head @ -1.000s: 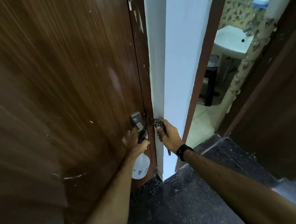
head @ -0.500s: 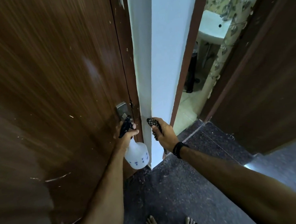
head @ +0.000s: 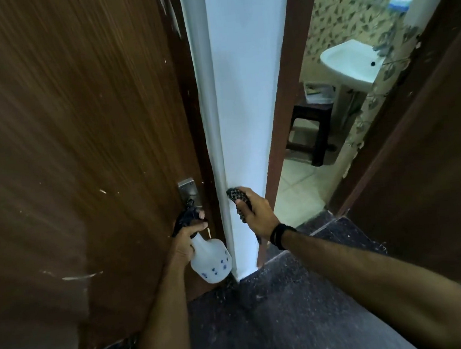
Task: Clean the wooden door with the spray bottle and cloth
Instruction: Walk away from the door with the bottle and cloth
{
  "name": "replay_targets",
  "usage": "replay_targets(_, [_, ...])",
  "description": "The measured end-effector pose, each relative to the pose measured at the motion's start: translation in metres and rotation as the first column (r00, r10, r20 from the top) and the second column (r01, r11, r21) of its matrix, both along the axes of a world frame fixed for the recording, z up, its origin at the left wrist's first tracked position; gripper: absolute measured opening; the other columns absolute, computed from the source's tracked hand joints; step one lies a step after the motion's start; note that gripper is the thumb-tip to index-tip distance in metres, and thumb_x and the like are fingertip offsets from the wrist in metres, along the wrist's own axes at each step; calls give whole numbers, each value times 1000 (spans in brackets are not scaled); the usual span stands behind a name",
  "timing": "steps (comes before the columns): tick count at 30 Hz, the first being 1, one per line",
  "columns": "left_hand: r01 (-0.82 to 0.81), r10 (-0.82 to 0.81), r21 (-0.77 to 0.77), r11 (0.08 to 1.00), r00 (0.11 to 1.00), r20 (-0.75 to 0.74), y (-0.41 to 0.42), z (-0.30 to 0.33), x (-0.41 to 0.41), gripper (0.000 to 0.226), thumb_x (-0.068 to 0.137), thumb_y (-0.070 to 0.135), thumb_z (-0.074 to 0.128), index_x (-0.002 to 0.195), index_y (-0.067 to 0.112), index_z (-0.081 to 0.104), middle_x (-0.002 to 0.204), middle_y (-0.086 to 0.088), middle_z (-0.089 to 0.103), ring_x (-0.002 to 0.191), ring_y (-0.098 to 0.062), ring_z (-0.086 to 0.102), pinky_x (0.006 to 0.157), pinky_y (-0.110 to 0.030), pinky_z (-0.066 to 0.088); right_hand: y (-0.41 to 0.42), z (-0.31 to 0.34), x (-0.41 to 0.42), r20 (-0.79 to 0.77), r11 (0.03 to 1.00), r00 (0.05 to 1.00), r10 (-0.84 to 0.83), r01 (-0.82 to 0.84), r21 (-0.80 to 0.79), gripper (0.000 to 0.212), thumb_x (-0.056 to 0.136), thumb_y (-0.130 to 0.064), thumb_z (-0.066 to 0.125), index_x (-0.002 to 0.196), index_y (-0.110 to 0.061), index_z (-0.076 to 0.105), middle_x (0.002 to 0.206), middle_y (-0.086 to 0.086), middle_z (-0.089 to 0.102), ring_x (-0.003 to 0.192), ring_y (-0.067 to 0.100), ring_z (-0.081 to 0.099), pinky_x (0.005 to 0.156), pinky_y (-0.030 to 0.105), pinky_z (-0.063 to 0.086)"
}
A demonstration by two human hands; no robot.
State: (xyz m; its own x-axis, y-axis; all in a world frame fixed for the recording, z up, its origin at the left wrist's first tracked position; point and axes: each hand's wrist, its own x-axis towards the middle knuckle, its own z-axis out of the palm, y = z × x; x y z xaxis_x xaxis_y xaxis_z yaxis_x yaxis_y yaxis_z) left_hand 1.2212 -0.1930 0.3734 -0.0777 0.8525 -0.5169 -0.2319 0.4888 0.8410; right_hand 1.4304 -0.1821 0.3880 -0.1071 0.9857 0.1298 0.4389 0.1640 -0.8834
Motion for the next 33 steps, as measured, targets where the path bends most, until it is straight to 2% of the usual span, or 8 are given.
replay_targets(5, [18, -14, 21, 1000, 988, -152, -49, 2, 11, 15, 82, -4, 74, 83, 10, 67, 77, 4, 70, 91, -27, 64, 90, -35, 47, -1, -4, 9, -49, 997, 996, 76, -75, 27, 33, 106, -35, 45, 133, -18, 53, 96, -7, 60, 83, 14, 59, 76, 36, 56])
replay_targets(9, [-13, 79, 185, 983, 932, -355, -95, 25, 36, 36, 81, -21, 66, 78, 14, 59, 64, 27, 65, 67, 11, 62, 66, -6, 46, -13, -2, 15, -93, 994, 989, 113, -113, 6, 38, 105, -36, 46, 135, -15, 53, 112, 2, 67, 99, 22, 64, 90, 41, 53])
replay_targets(13, [-105, 232, 252, 962, 803, -550, -136, 30, 43, 39, 73, 4, 86, 102, 19, 66, 102, 5, 66, 95, -1, 61, 94, -35, 49, -29, 12, 15, -126, 979, 971, 203, -204, 6, 35, 106, -25, 50, 137, -10, 53, 128, 9, 65, 118, 24, 60, 102, 35, 46])
replay_targets(15, [-110, 313, 361, 926, 756, -574, -153, 36, 56, 55, 69, 3, 85, 116, 6, 57, 105, -11, 61, 96, -9, 64, 91, -41, 50, -36, 15, 8, -120, 971, 964, 239, -240, 7, 36, 105, -24, 50, 138, -10, 53, 131, 10, 64, 121, 23, 58, 104, 34, 45])
replay_targets(20, [-103, 493, 513, 852, 487, -721, -214, 31, 120, 44, 73, 37, 68, 103, 5, 65, 114, -13, 54, 110, -33, 52, 94, -43, 41, -72, 16, -5, -119, 950, 944, 308, -311, -1, 36, 104, -22, 51, 138, -9, 53, 133, 10, 62, 123, 25, 57, 104, 31, 42])
replay_targets(25, [-141, 439, 516, 845, 733, -520, -244, 21, 164, 36, 77, 18, 64, 111, 29, 62, 110, 16, 61, 107, 17, 58, 91, -12, 48, -103, 13, -10, -117, 912, 912, 393, -403, -81, 34, 105, -23, 50, 137, -13, 53, 132, 6, 63, 122, 21, 57, 105, 34, 44])
replay_targets(30, [-235, 341, 274, 933, 820, -459, -255, -17, 182, 20, 76, -6, 73, 93, 2, 66, 76, 6, 65, 73, 0, 64, 75, -33, 52, -119, 5, 4, -103, 812, 827, 552, -562, -158, 32, 106, -25, 49, 136, -13, 53, 131, 4, 63, 119, 14, 57, 99, 27, 44])
replay_targets(33, [-292, 342, 180, 939, 832, -437, -259, -25, 195, 22, 79, -8, 73, 87, 9, 62, 74, 0, 63, 72, -16, 63, 76, -39, 54, -113, 0, 9, -76, 813, 830, 553, -557, -170, 30, 106, -22, 50, 134, -11, 56, 128, 5, 64, 116, 17, 59, 96, 27, 44])
